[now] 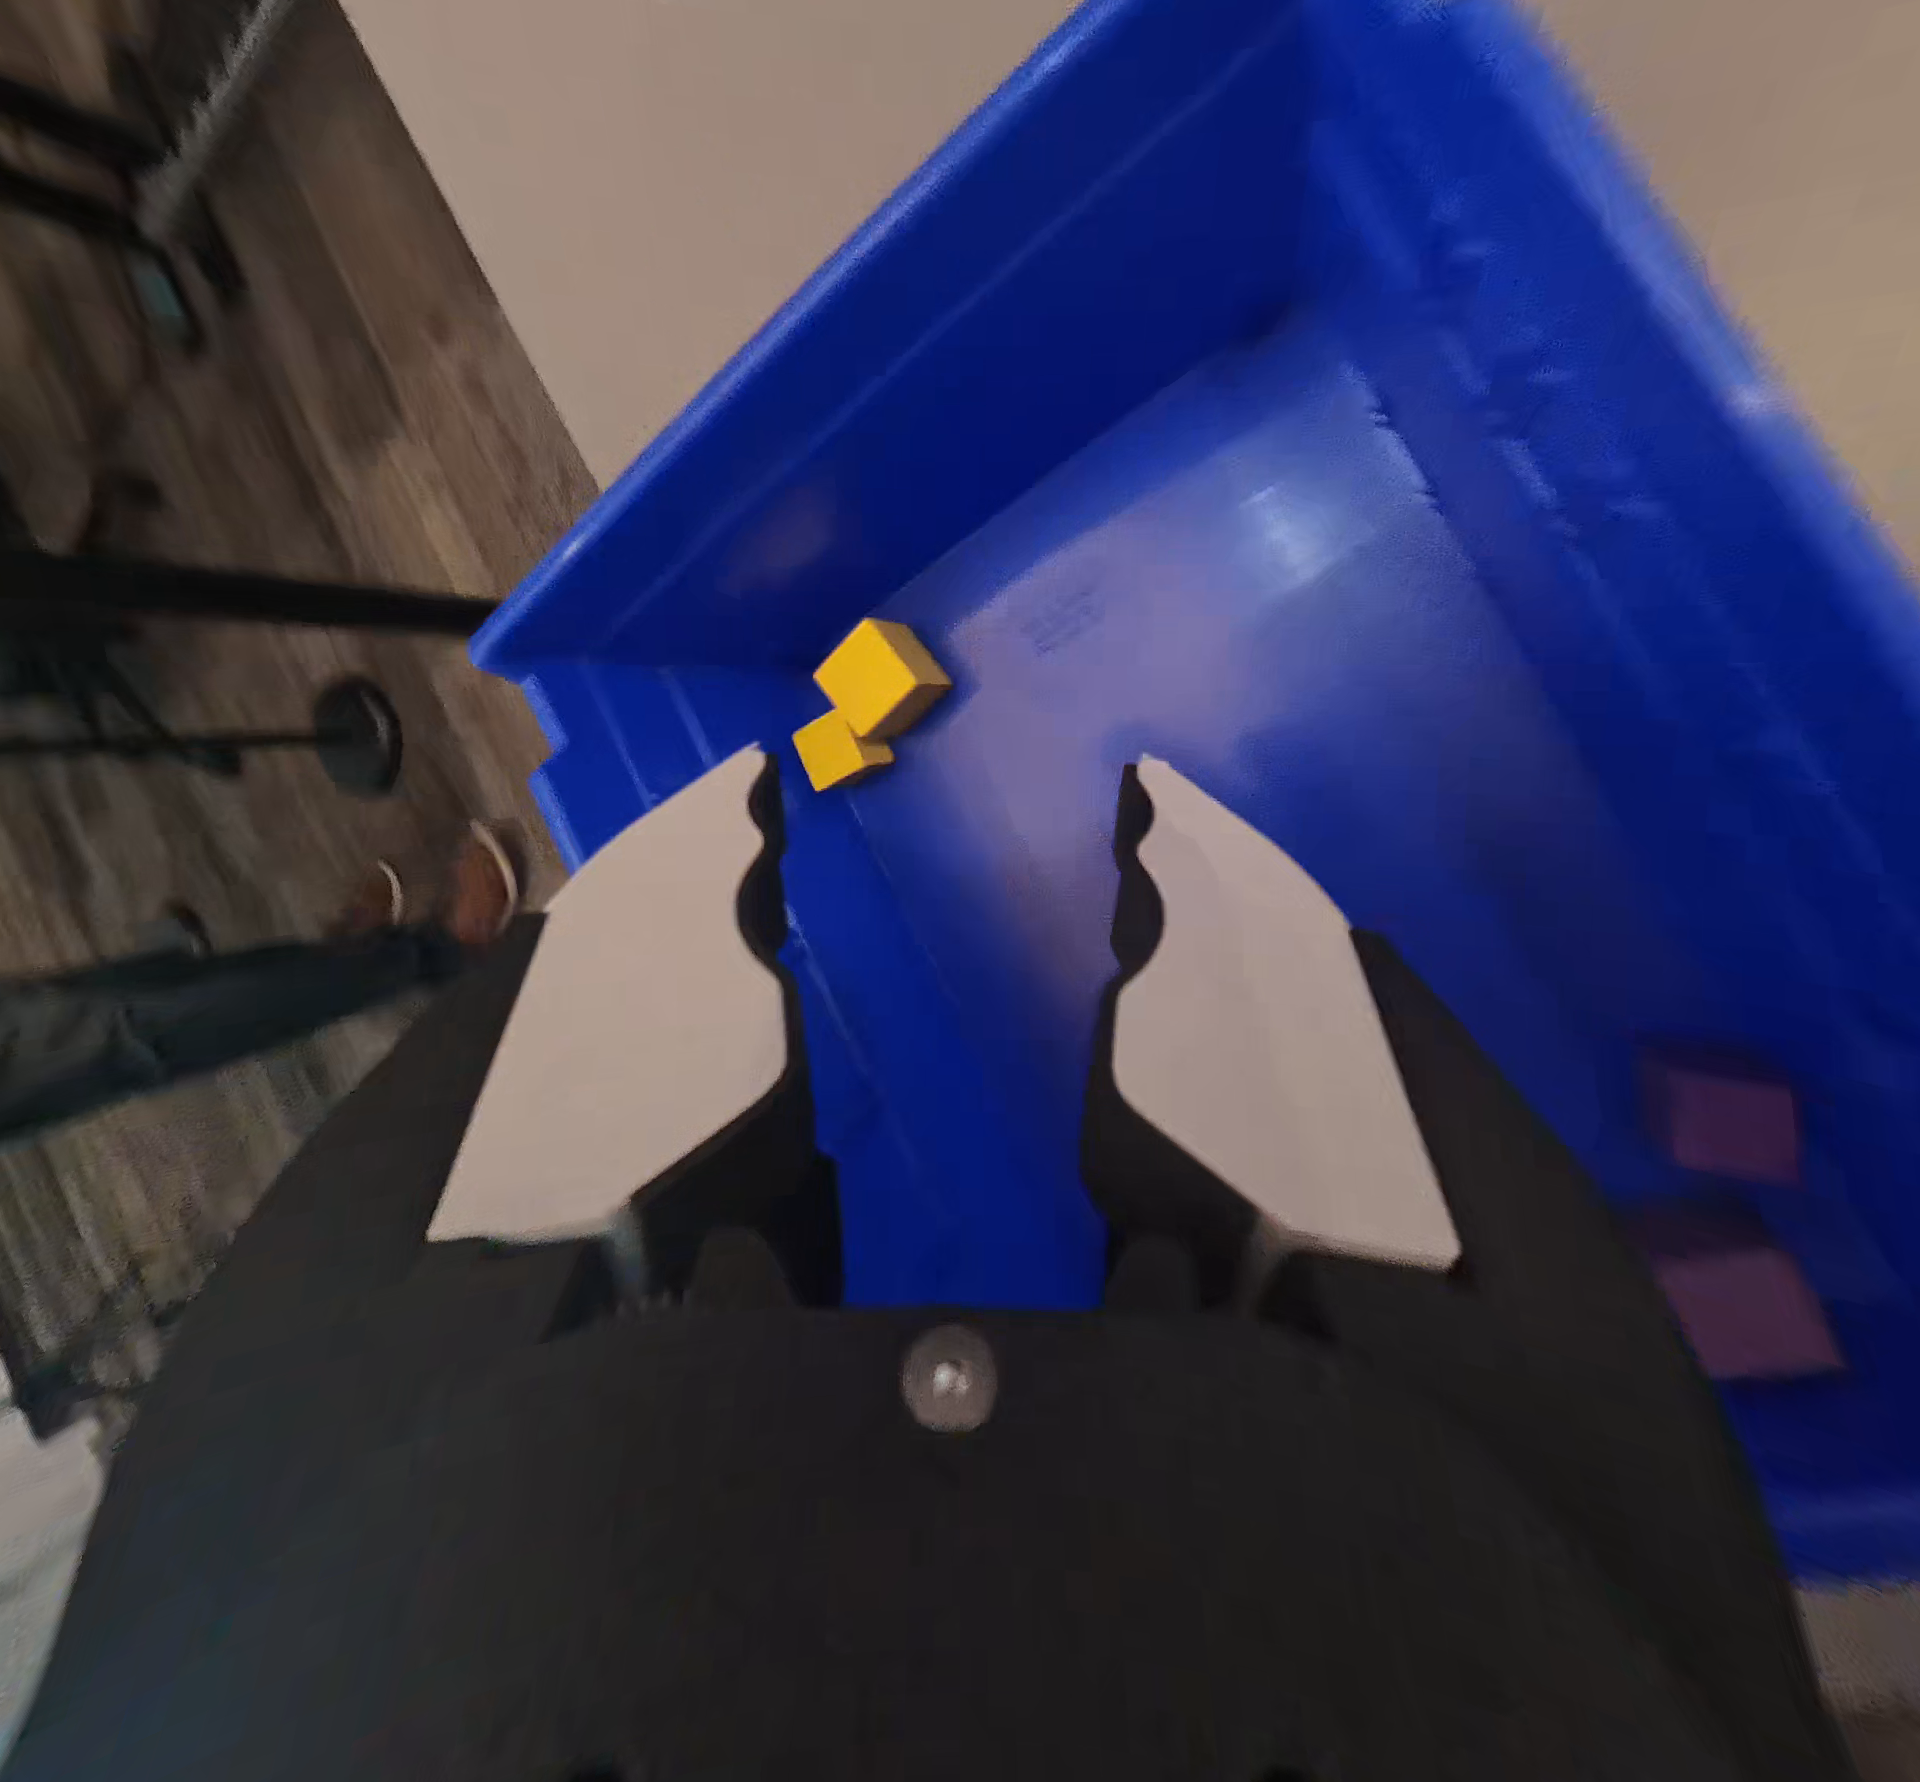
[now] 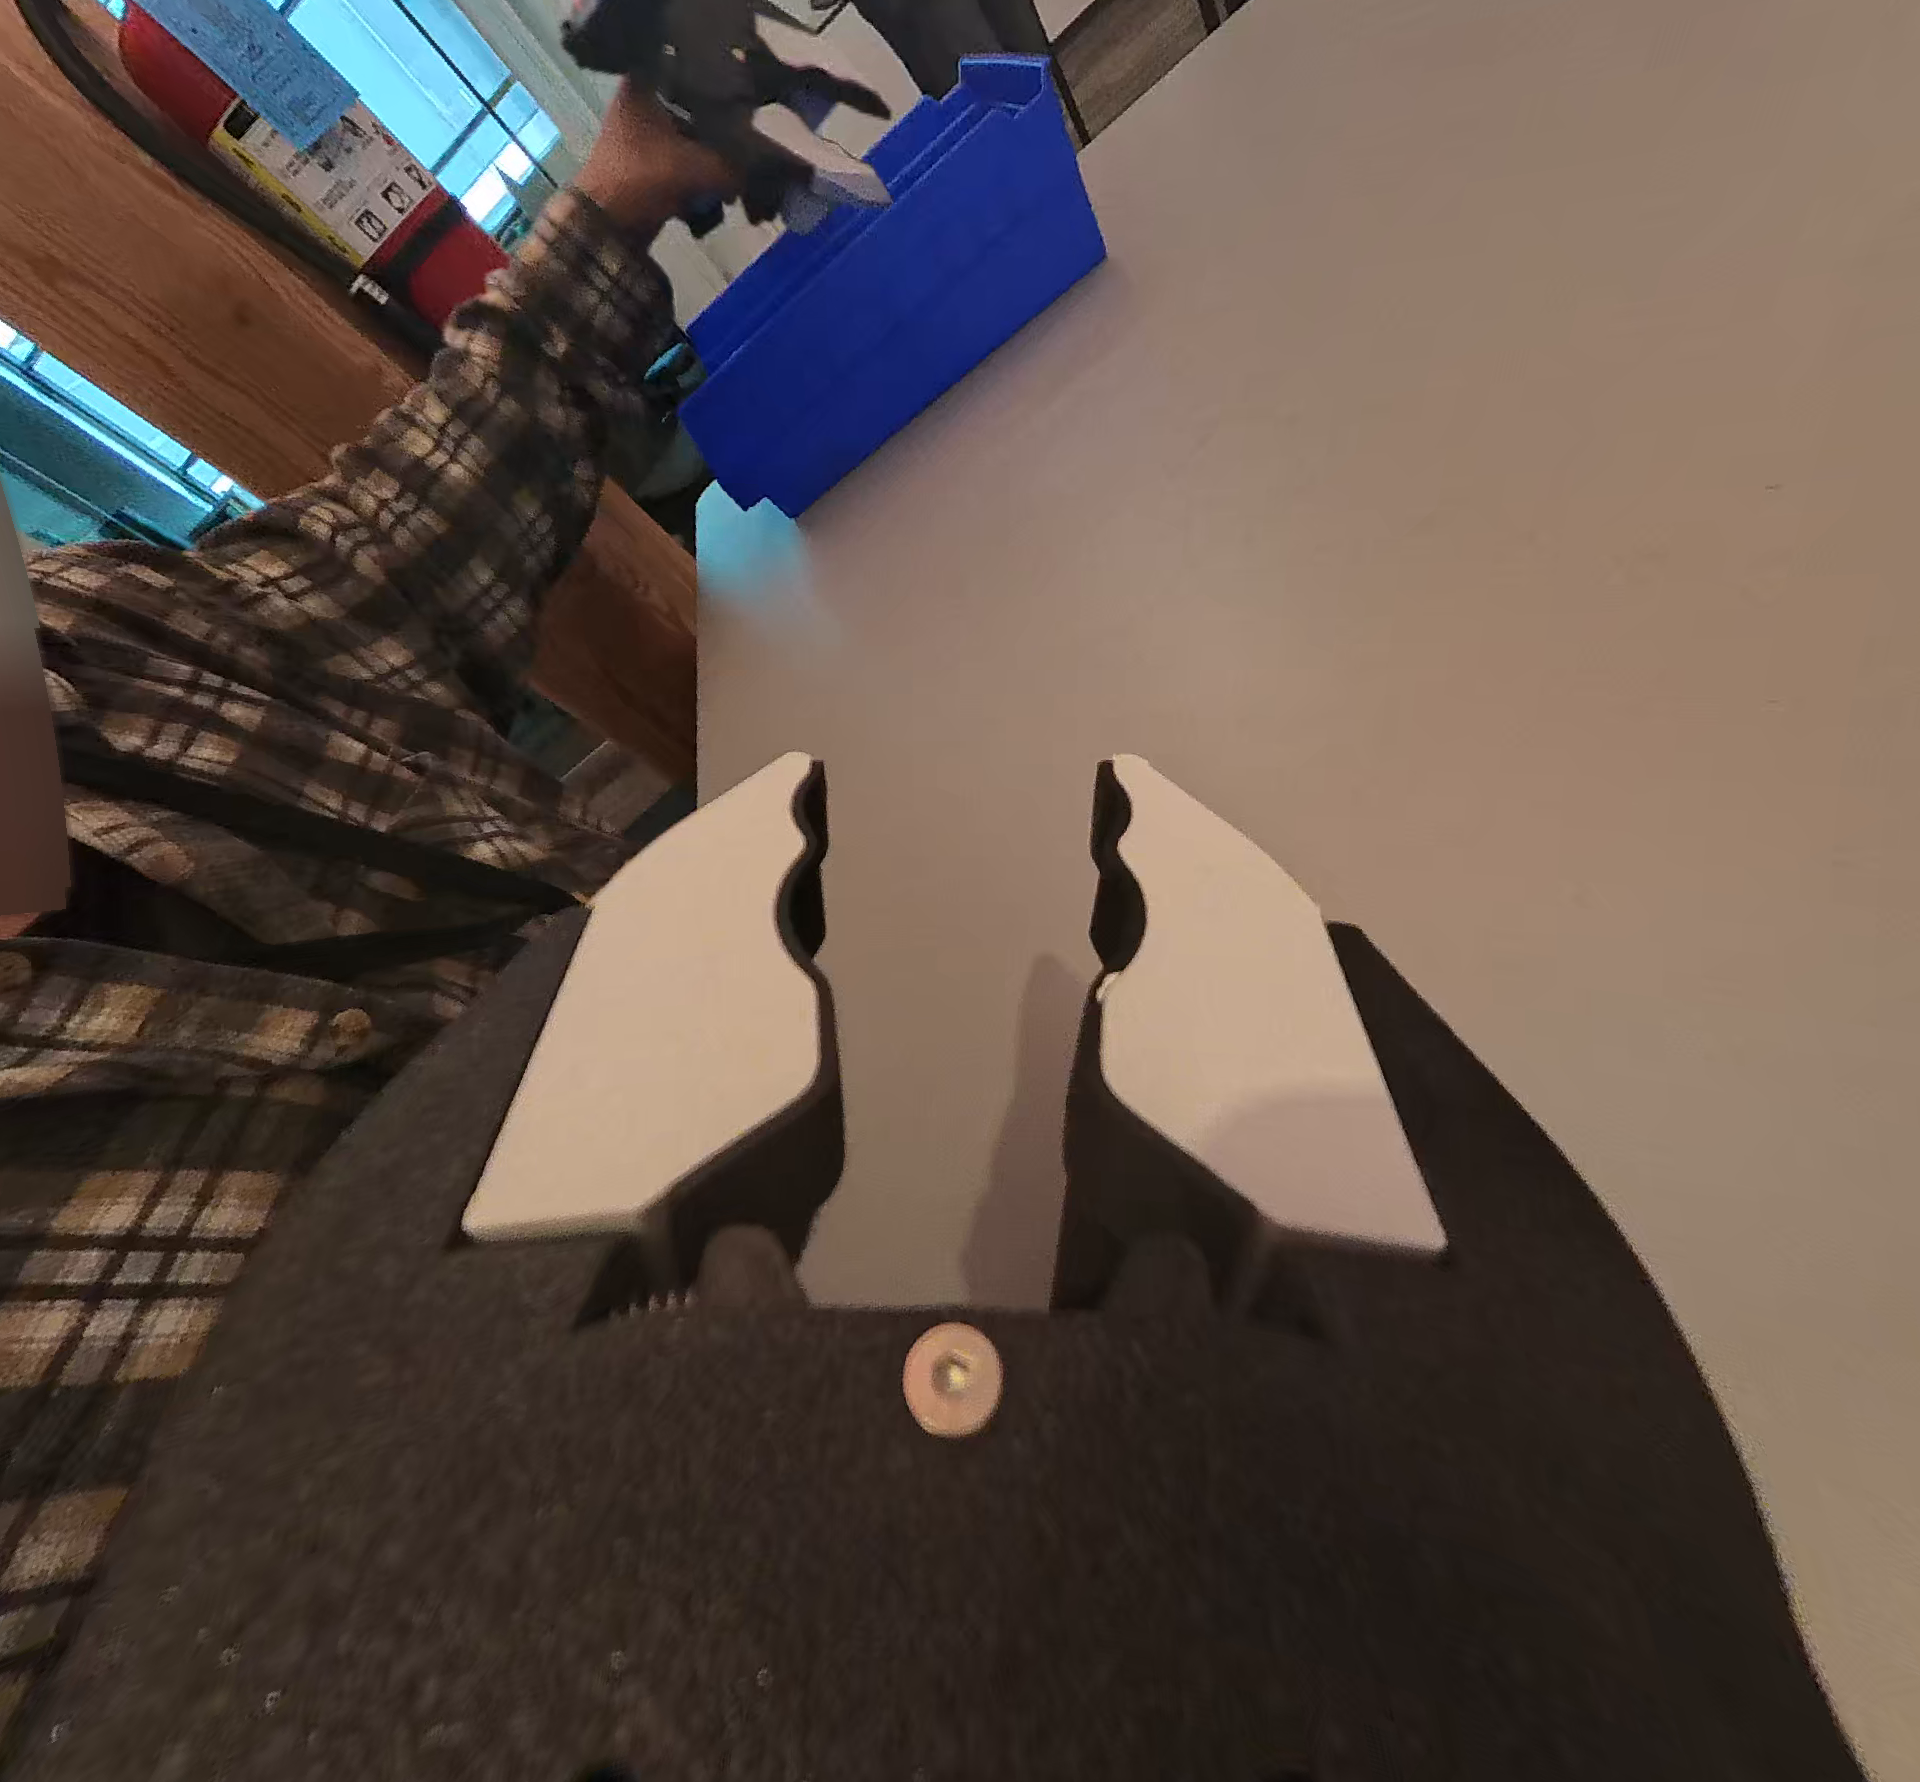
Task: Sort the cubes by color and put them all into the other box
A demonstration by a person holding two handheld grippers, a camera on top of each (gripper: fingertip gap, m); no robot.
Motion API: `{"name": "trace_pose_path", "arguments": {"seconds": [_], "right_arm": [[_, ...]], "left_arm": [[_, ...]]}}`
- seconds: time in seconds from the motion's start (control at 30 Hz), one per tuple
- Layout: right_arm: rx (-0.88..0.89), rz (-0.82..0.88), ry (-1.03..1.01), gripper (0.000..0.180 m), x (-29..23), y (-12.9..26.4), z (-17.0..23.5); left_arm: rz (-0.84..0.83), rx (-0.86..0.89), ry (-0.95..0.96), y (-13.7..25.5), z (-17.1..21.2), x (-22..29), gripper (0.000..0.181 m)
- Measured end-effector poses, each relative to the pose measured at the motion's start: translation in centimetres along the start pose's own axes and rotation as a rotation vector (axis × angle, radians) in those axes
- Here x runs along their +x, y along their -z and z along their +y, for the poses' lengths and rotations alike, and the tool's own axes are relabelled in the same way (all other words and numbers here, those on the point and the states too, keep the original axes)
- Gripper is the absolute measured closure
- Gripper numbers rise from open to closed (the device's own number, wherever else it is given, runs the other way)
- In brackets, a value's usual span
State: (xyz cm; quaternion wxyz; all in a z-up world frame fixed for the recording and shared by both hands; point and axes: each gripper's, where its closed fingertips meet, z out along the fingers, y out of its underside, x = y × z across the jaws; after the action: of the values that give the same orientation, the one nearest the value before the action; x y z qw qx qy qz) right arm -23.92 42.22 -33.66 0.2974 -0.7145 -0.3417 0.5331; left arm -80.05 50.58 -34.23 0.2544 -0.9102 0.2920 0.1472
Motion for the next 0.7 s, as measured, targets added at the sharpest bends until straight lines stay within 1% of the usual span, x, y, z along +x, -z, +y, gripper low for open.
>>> {"name": "trace_pose_path", "arguments": {"seconds": [0.1,0.17,0.3,0.4,0.53,0.6,0.7], "right_arm": [[0.006,0.009,-0.007,0.131,0.1,-0.2,-0.1],[0.006,0.004,-0.015,0.131,0.0,-0.2,-0.1],[-0.002,0.002,-0.015,0.132,0.2,-0.1,-0.1],[0.007,-0.004,-0.019,0.132,0.3,0.1,-0.1],[0.023,-0.017,-0.030,0.132,0.3,0.4,-0.2],[0.032,-0.020,-0.035,0.132,0.4,0.6,-0.2],[0.040,-0.017,-0.038,0.132,0.5,0.9,-0.2]], "left_arm": [[-0.041,-0.012,0.139,-3.2,-0.1,-1.5,0.125],[-0.051,0.002,0.210,-5.0,-0.4,-1.9,0.125],[-0.126,-0.051,0.264,-7.7,0.5,-2.8,0.126],[-0.156,-0.097,0.325,-8.9,1.3,-3.2,0.127],[-0.147,-0.150,0.360,-10.2,2.2,-3.2,0.137],[-0.125,-0.177,0.348,-10.9,2.7,-2.7,0.145],[-0.144,-0.175,0.312,-11.0,2.6,-2.6,0.148]]}}
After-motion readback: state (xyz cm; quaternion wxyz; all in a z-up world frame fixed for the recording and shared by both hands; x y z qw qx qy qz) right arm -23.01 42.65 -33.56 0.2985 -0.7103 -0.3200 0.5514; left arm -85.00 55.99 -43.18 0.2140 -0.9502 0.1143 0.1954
